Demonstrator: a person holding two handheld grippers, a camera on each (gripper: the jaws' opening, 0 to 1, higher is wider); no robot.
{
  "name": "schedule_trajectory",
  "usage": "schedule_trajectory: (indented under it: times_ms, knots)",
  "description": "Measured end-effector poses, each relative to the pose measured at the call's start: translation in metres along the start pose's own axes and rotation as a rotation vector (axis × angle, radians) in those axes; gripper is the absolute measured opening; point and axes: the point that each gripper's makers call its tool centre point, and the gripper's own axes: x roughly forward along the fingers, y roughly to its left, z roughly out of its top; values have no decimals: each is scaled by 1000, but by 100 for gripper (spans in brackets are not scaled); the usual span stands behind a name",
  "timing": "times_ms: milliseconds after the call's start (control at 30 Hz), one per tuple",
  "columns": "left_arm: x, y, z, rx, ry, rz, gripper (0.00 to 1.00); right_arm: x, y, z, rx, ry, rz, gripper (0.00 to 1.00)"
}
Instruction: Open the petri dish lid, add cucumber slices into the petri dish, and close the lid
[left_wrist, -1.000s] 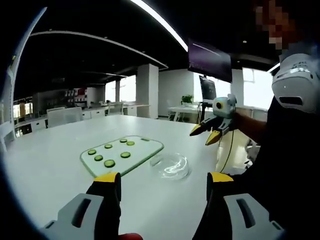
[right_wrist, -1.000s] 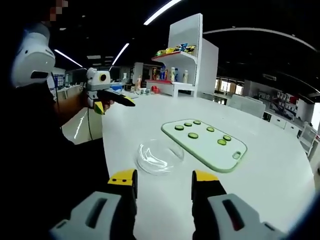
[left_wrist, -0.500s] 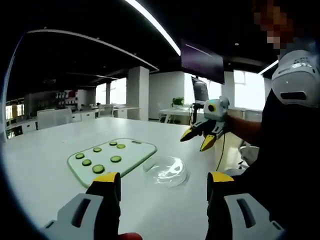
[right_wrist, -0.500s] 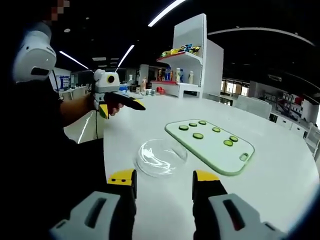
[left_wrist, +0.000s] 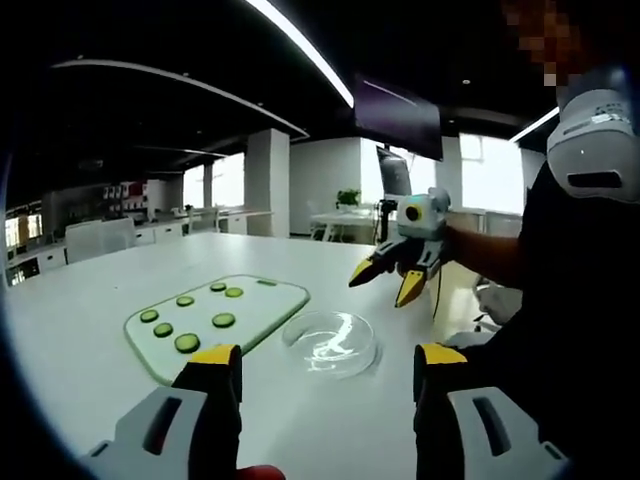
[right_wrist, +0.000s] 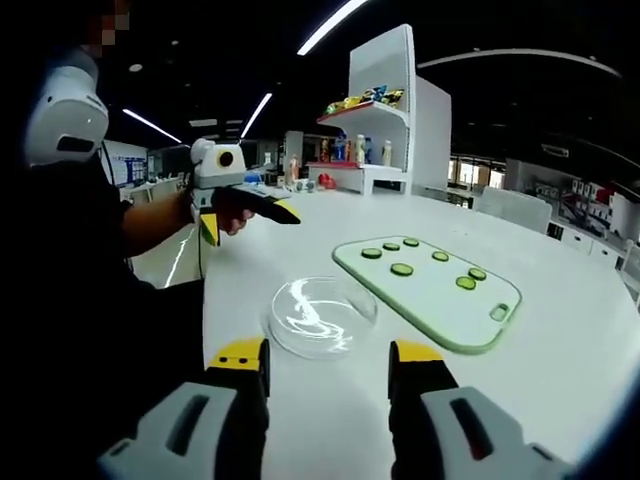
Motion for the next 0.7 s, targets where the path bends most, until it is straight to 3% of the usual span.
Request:
schedule_trajectory:
  times_ms: [700]
  knots:
    - [25, 5, -22, 3, 54, -57, 69, 25, -5, -4, 1, -17, 54, 52]
